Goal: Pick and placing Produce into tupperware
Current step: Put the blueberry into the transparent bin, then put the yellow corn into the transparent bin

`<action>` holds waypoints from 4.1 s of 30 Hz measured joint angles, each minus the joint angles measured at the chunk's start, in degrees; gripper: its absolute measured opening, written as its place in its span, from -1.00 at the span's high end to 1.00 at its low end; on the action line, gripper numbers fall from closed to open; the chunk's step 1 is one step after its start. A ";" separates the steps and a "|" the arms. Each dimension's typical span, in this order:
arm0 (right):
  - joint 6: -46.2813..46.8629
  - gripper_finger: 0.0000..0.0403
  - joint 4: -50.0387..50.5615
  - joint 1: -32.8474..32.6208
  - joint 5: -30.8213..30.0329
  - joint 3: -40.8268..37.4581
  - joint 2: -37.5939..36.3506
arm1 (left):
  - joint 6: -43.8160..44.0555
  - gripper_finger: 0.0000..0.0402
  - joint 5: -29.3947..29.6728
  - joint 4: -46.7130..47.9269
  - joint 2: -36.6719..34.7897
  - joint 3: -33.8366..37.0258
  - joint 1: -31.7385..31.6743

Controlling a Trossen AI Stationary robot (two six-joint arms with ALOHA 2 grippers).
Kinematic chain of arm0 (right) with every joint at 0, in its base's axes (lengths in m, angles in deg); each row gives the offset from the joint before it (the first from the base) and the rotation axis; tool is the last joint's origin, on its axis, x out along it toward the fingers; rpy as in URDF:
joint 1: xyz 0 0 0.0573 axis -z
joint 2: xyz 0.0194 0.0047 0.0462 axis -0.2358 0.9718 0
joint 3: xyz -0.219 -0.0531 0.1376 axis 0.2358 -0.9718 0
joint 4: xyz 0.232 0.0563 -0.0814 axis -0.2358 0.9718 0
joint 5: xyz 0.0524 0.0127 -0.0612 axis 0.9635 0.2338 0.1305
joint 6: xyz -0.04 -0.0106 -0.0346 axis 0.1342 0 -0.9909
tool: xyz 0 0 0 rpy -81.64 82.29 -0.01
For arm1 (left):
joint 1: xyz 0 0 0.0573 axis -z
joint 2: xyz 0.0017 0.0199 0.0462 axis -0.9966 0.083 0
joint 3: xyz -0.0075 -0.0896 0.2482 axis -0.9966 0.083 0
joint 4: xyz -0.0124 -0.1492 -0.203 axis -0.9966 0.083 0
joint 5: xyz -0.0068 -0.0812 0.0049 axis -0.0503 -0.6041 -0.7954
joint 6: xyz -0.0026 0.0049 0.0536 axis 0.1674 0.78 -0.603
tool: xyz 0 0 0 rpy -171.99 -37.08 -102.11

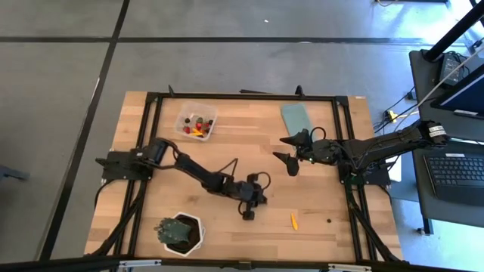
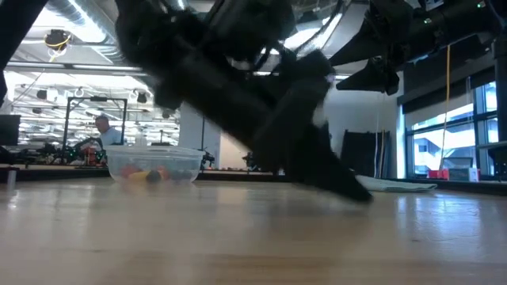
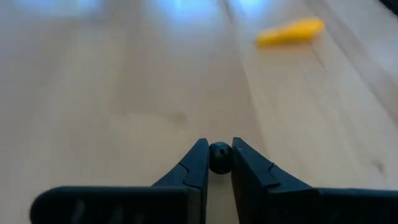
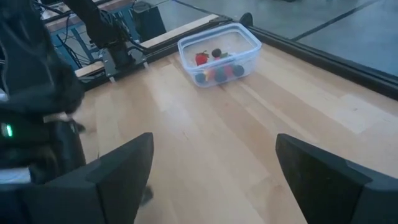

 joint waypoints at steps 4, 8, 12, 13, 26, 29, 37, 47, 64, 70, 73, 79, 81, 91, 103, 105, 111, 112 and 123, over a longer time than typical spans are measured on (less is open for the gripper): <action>0.16 -0.68 0.34 0.00 0.00 0.01 -0.01 | -4.30 0.80 0.70 9.65 -8.73 -0.21 -2.16; 0.28 -0.68 0.29 0.00 -0.02 0.02 -0.02 | -9.08 0.80 2.42 25.28 -18.64 -0.10 -4.82; 0.50 -0.68 0.01 0.01 -0.04 0.02 -0.02 | -10.56 0.80 10.52 41.14 -30.35 -0.25 -8.12; 1.25 -0.68 -0.05 0.01 -0.10 0.01 -0.02 | -9.90 0.80 12.75 45.92 -33.10 -0.24 -9.16; 4.66 -0.68 -0.54 0.22 -6.83 0.02 -0.02 | 12.18 0.76 26.20 88.13 -55.42 -0.21 -27.65; 4.87 -0.68 -0.83 0.93 -9.50 0.01 -0.02 | 11.01 0.77 26.23 89.41 -55.66 1.07 -31.79; 4.69 -0.68 -2.33 2.81 -9.74 0.00 -0.02 | 7.90 0.80 18.71 74.38 -54.46 15.09 -41.65; 4.38 -0.68 -2.40 3.02 -9.73 0.02 -0.02 | 9.80 0.78 16.15 54.44 -54.02 32.12 -44.20; 4.45 -0.68 -2.31 3.02 -9.68 0.00 -0.02 | 8.85 0.37 17.26 49.08 -54.04 34.87 -44.17; 4.44 -0.68 -2.87 3.02 -9.22 0.00 -0.02 | 7.81 0.32 17.51 49.12 -54.30 34.87 -44.13; 0.25 -0.68 -4.94 3.02 -5.16 0.00 -0.41 | 7.79 0.30 17.66 46.88 -56.60 34.87 -42.60; -7.37 -0.68 -11.01 3.01 -1.93 0.00 -2.29 | 1.72 0.32 5.22 29.60 -65.38 34.87 -36.89; -7.29 -0.68 -12.43 3.02 -1.86 0.00 -2.67 | -1.15 0.33 -4.89 22.88 -67.78 34.87 -35.11; -6.98 -0.68 -17.26 1.99 -1.60 0.00 -2.84 | -2.21 0.12 -19.19 14.64 -68.59 34.83 -24.44; -11.65 -0.68 27.69 1.99 -0.68 29.51 1.40 | -1.01 -0.13 -13.01 4.29 -57.78 34.83 -17.36; -4.28 -0.68 40.08 1.99 0.52 37.13 3.62 | -2.15 -0.11 -12.99 3.12 -56.58 34.83 -17.36; 25.32 -0.68 66.11 -0.91 12.89 49.23 10.30 | -2.48 -0.13 -13.01 2.51 -55.55 34.83 -17.39; 28.74 -0.68 67.62 -2.36 14.02 49.60 11.25 | -2.52 -0.13 -12.91 2.53 -55.55 34.83 -17.40; 60.78 -0.68 76.50 -19.06 18.14 49.62 25.45 | -9.39 -0.10 -6.67 2.37 -55.55 34.83 -17.40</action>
